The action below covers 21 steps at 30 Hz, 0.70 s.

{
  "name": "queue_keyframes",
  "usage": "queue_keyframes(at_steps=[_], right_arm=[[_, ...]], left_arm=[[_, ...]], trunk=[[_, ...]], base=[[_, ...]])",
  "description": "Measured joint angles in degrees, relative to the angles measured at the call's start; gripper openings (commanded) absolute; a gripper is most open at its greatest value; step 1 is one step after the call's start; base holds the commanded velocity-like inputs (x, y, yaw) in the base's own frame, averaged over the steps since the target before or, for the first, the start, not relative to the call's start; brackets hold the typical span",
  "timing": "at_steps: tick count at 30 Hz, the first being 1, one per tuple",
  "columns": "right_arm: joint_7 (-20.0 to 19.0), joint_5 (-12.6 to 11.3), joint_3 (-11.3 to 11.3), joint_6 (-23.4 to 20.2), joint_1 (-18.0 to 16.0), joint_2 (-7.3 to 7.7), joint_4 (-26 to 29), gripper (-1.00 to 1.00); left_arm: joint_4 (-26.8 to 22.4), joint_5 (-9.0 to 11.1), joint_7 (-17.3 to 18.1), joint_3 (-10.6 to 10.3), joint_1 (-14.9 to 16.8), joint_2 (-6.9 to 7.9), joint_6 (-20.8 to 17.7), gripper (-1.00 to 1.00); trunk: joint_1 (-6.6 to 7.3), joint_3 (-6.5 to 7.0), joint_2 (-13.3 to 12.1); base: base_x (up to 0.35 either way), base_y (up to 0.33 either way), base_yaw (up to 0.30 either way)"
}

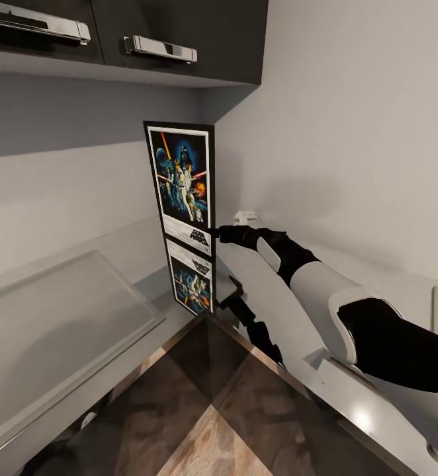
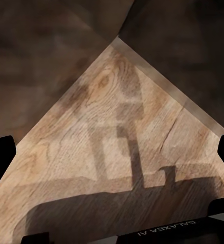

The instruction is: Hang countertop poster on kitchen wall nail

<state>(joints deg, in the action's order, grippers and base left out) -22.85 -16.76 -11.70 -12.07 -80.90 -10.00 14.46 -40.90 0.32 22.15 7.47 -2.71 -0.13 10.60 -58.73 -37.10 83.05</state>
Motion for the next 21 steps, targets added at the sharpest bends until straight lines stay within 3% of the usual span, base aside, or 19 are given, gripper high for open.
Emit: queue_keyframes(at_steps=[21], right_arm=[[0.01, 0.0, 0.0, 0.97, 0.07, 0.0, 0.0, 1.0]], left_arm=[[0.0, 0.0, 0.0, 0.0, 0.0, -0.02, 0.0, 1.0]], trunk=[[0.0, 0.0, 0.0]], base=[[0.0, 0.0, 0.0]])
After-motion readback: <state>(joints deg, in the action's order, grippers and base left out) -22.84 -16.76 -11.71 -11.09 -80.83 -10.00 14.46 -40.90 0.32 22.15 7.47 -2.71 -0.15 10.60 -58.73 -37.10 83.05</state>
